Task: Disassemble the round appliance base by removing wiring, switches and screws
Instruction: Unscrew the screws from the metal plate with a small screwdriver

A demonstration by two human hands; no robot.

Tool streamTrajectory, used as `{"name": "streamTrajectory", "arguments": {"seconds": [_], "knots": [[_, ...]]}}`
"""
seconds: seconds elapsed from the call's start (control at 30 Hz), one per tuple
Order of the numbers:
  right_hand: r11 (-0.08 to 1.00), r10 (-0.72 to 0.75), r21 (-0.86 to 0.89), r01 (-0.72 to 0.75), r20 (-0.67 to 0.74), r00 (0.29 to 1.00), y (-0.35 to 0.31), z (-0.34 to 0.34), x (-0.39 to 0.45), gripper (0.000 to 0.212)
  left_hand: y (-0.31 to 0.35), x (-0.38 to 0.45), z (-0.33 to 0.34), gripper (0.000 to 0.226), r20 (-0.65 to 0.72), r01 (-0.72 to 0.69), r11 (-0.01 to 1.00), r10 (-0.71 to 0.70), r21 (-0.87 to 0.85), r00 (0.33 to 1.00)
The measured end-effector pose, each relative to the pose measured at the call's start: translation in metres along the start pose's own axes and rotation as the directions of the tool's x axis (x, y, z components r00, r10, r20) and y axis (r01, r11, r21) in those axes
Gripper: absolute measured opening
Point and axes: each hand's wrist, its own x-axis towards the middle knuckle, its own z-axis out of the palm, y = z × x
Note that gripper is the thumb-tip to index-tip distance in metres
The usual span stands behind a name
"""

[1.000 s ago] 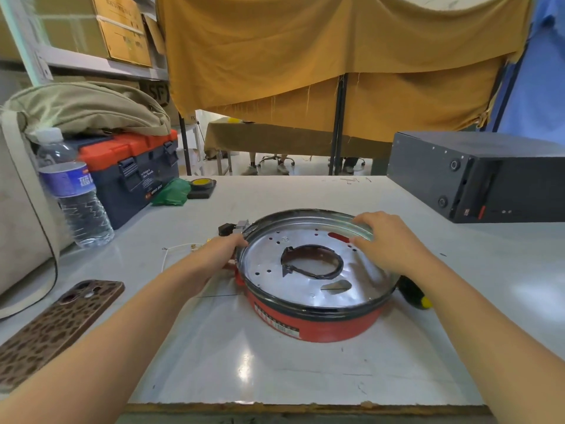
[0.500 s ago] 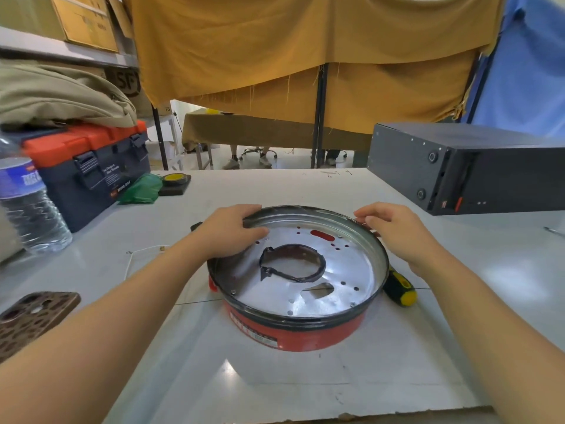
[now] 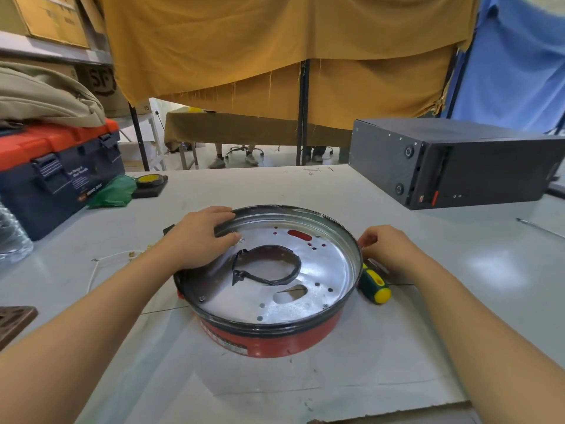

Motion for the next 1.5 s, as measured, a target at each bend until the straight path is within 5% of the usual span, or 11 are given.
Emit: {"name": "streamTrajectory", "arguments": {"seconds": [0.17, 0.3, 0.5, 0.63, 0.83, 1.07, 1.5], "knots": [[0.989, 0.046, -0.141, -0.052, -0.048, 0.998, -0.001, 0.002, -0.001, 0.028, 0.000, -0.001, 0.000, 0.054, -0.005, 0.003, 1.000, -0.003, -0.005, 1.000], [0.991, 0.045, -0.124, -0.056, -0.090, 0.995, -0.003, 0.004, -0.001, 0.026, 0.000, -0.002, 0.000, 0.052, -0.010, 0.009, 0.999, -0.009, -0.040, 1.000], [0.963, -0.089, 0.229, 0.140, -0.219, 0.972, -0.020, 0.000, -0.002, 0.014, -0.003, -0.002, -0.003, 0.040, -0.020, 0.085, 0.967, -0.092, -0.241, 0.996], [0.886, -0.204, 0.380, 0.266, -0.196, 0.959, -0.041, -0.007, -0.010, 0.007, -0.007, -0.003, -0.004, 0.036, 0.016, 0.176, 0.837, -0.197, -0.519, 0.980], [0.765, -0.324, 0.576, 0.288, -0.042, 0.945, -0.068, -0.008, -0.018, 0.011, -0.017, -0.011, -0.009, 0.027, 0.154, 0.293, 0.492, -0.304, -0.820, 0.940], [0.684, -0.363, 0.696, 0.218, 0.065, 0.930, -0.095, 0.002, -0.019, 0.007, -0.024, -0.010, -0.004, 0.021, 0.163, 0.304, 0.483, -0.311, -0.822, 0.936], [0.804, -0.481, 0.545, 0.238, 0.362, 0.798, -0.156, 0.032, -0.015, 0.019, -0.034, -0.017, 0.015, 0.035, 0.233, 0.244, 0.306, -0.074, -0.920, 0.970]]}}
